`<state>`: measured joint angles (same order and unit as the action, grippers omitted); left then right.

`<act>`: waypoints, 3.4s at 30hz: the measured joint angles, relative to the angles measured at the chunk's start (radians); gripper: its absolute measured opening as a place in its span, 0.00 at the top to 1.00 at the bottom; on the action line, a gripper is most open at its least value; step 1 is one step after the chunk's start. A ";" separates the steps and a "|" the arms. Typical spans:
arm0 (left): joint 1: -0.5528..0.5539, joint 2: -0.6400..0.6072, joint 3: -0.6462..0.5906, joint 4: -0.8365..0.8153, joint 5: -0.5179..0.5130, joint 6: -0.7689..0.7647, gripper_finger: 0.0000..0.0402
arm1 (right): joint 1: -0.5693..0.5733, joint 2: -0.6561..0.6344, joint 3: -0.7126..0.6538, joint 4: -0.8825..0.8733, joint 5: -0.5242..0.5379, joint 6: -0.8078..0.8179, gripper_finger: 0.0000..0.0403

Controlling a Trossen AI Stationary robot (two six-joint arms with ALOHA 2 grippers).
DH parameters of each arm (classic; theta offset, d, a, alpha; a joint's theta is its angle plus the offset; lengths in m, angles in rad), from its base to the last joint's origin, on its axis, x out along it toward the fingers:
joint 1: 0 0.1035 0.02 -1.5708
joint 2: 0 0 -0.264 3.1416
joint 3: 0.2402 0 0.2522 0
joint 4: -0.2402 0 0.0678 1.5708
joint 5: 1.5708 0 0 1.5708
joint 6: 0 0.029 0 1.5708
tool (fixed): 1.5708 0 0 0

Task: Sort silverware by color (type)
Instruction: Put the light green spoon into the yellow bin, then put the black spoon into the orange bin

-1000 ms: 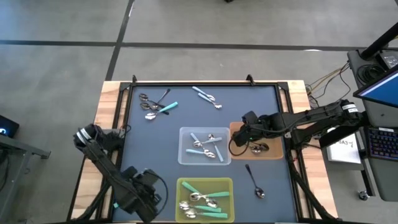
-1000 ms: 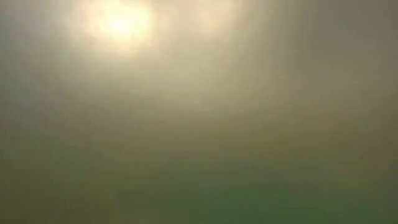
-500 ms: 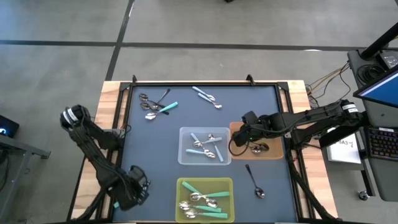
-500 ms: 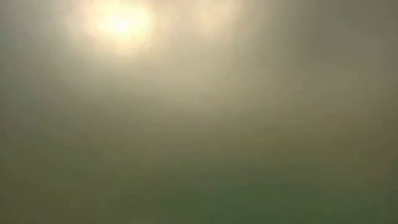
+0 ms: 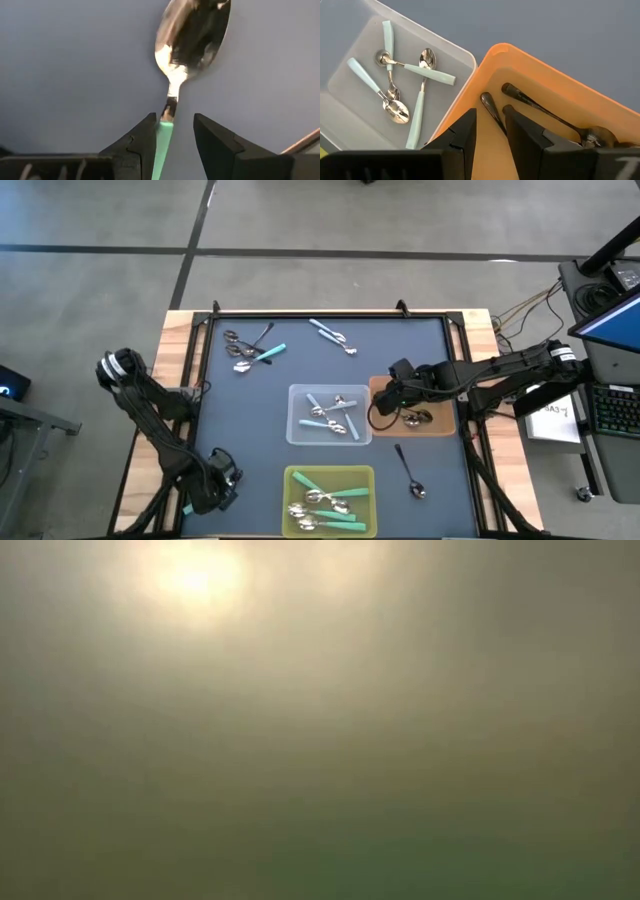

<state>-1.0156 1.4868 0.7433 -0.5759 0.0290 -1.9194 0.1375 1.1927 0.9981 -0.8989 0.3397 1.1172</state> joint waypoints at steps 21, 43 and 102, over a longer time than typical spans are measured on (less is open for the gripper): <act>-0.003 0.065 0.030 -0.034 -0.053 0.106 0.95 | 0.000 0.000 0.000 0.000 0.000 0.001 0.76; 0.279 0.193 0.604 -0.230 -0.447 0.739 0.95 | 0.000 0.000 0.000 0.000 0.000 0.001 0.76; 1.219 -0.113 0.153 -0.104 -0.197 1.526 0.71 | 0.000 0.000 0.000 0.002 0.000 0.000 0.76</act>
<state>0.2036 1.3740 0.8965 -0.6799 -0.1676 -0.3935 0.1375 1.1927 0.9981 -0.8974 0.3397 1.1172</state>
